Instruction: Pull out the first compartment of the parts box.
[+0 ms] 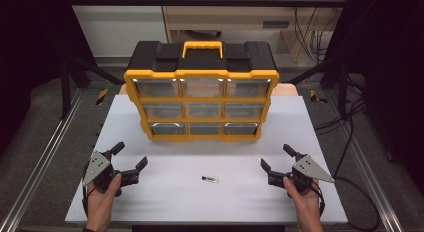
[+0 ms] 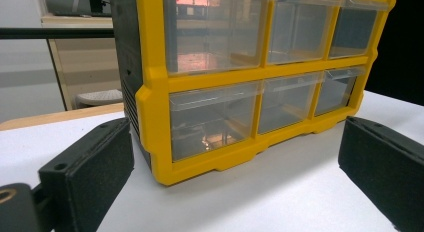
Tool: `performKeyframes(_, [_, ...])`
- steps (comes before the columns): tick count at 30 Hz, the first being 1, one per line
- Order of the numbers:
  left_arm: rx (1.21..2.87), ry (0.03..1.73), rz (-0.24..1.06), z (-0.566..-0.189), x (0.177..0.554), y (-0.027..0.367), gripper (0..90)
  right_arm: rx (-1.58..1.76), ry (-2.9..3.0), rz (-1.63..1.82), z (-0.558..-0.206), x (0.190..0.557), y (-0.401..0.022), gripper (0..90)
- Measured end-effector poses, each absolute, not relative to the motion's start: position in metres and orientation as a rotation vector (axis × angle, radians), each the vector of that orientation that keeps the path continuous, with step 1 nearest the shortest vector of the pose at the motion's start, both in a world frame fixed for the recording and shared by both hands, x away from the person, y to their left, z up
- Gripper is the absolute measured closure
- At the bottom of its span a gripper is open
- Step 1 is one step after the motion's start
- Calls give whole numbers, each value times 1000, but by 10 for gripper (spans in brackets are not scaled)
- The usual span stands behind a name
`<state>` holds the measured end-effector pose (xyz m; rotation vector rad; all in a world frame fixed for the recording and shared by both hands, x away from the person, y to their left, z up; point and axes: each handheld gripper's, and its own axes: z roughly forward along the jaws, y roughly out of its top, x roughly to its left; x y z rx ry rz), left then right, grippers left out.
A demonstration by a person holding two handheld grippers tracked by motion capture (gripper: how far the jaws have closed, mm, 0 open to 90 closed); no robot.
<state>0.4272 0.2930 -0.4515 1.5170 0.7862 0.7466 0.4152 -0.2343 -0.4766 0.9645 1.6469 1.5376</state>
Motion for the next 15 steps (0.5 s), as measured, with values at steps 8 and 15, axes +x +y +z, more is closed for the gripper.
performKeyframes(8, [1544, 779, 739, -449, 426, 287, 13, 945, 1666, 1508, -476, 412, -232, 63])
performKeyframes(15, [1589, 760, 773, -446, 425, 278, 20, 939, 1674, 1489, -476, 411, -228, 57])
